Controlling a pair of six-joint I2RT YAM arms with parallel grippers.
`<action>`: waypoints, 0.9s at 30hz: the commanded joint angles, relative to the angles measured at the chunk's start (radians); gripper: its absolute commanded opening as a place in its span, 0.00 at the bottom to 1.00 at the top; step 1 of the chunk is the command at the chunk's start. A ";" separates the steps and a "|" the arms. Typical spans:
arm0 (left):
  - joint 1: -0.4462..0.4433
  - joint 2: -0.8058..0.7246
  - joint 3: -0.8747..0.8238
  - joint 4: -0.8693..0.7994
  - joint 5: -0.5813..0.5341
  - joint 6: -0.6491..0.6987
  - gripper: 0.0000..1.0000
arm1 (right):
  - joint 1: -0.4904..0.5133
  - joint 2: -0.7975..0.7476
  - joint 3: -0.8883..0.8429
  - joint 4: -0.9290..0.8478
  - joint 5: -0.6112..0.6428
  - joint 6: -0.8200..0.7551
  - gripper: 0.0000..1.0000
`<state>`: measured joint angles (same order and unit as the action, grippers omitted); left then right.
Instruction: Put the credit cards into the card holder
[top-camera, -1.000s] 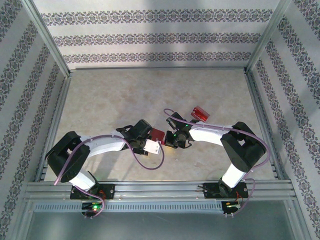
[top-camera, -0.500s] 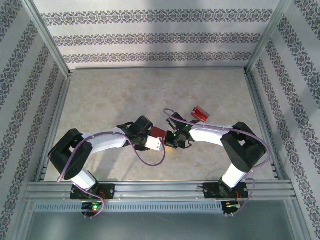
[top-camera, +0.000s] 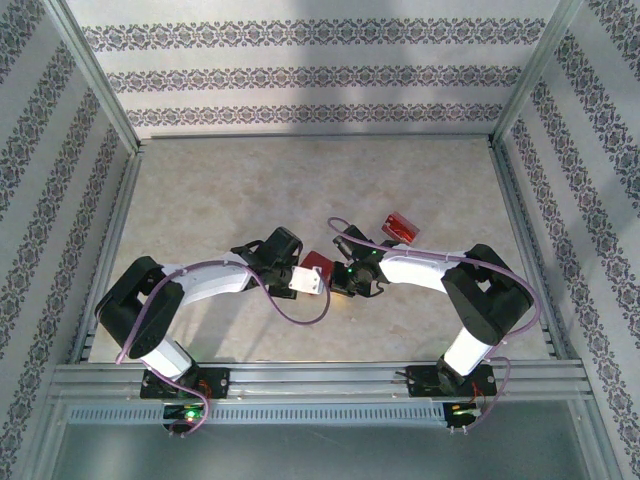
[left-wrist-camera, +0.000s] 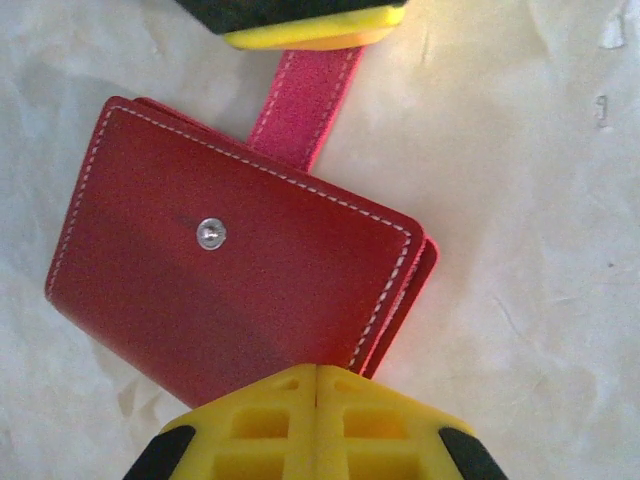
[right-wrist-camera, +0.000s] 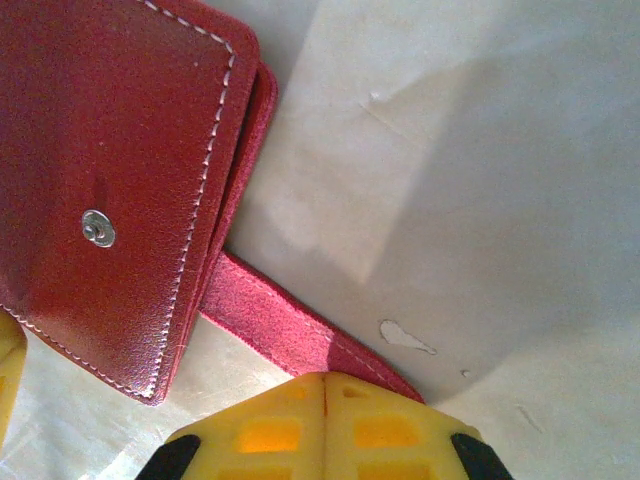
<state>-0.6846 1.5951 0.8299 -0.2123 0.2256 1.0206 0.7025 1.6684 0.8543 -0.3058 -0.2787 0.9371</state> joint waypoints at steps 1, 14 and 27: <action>0.013 0.011 0.015 0.027 0.021 0.001 0.30 | -0.006 -0.014 -0.008 -0.029 0.015 0.000 0.00; 0.014 0.086 0.040 0.043 -0.011 0.087 0.49 | -0.006 0.009 -0.015 -0.021 0.006 0.001 0.00; 0.044 0.098 0.085 0.015 0.062 -0.010 0.08 | -0.011 -0.004 -0.017 -0.037 0.010 -0.006 0.00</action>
<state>-0.6601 1.6939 0.9001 -0.1959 0.2485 1.0519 0.7021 1.6688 0.8543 -0.3058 -0.2787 0.9367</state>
